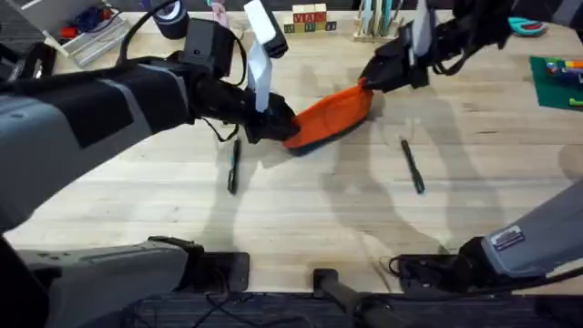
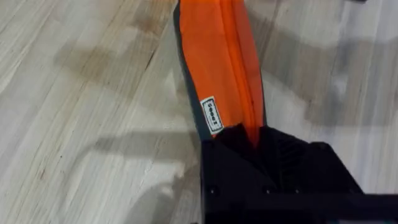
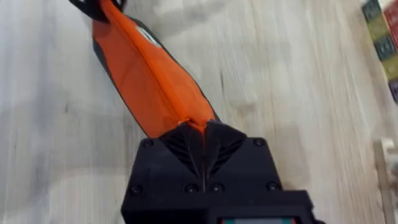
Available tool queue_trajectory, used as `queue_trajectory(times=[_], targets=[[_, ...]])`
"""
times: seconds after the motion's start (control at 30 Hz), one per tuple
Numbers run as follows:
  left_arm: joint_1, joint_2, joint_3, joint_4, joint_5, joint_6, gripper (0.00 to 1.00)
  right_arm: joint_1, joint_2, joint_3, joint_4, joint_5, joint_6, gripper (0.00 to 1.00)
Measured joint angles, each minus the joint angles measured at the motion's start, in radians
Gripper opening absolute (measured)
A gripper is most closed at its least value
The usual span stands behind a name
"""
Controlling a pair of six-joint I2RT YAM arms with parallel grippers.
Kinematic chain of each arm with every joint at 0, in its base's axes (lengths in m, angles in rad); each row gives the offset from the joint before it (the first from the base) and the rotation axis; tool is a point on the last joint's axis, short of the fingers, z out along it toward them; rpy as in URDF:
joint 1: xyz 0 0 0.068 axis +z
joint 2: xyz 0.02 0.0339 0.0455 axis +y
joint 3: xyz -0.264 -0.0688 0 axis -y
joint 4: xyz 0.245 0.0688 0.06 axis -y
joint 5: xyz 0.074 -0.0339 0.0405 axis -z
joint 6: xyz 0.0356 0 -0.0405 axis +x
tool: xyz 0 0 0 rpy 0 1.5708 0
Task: Unzip the bag, pick up the pens from the table one at a time and place them inside, then zip the bag closed.
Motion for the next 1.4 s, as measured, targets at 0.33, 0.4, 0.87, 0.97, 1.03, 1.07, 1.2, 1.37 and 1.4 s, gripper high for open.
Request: queue_trajectory(times=[0.33, 0.4, 0.87, 0.97, 1.03, 1.07, 1.2, 1.37, 1.4], targets=[[0.0, 0.0, 0.0, 0.0, 0.0, 0.0, 0.042, 0.142, -0.001, 0.004, 0.014, 0.0, 0.008, 0.03], [0.0, 0.0, 0.0, 0.0, 0.0, 0.0, 0.042, 0.167, -0.001, 0.004, 0.026, 0.0, 0.015, 0.03], [0.0, 0.0, 0.0, -0.003, 0.0, 0.0, 0.042, 0.338, -0.001, 0.006, 0.054, 0.0, 0.041, 0.031], [0.0, 0.0, 0.0, -0.004, 0.0, 0.0, 0.042, 0.366, -0.001, 0.006, 0.058, 0.001, 0.041, 0.031], [0.0, 0.0, 0.0, -0.006, 0.0, 0.0, 0.042, 0.379, -0.001, 0.006, 0.06, 0.003, 0.041, 0.031], [0.0, 0.0, 0.0, -0.006, 0.0, 0.0, 0.042, 0.385, -0.001, 0.006, 0.061, 0.006, 0.041, 0.031], [0.0, 0.0, 0.0, -0.007, 0.0, 0.0, 0.042, 0.394, -0.001, 0.006, 0.063, 0.01, 0.042, 0.074], [-0.005, 0.0, 0.0, -0.011, 0.003, 0.0, 0.042, 0.395, -0.002, 0.015, 0.078, 0.007, 0.048, 0.652], [-0.006, 0.0, 0.0, -0.014, 0.004, 0.001, 0.042, 0.395, -0.002, 0.018, 0.082, 0.007, 0.049, 0.781]])
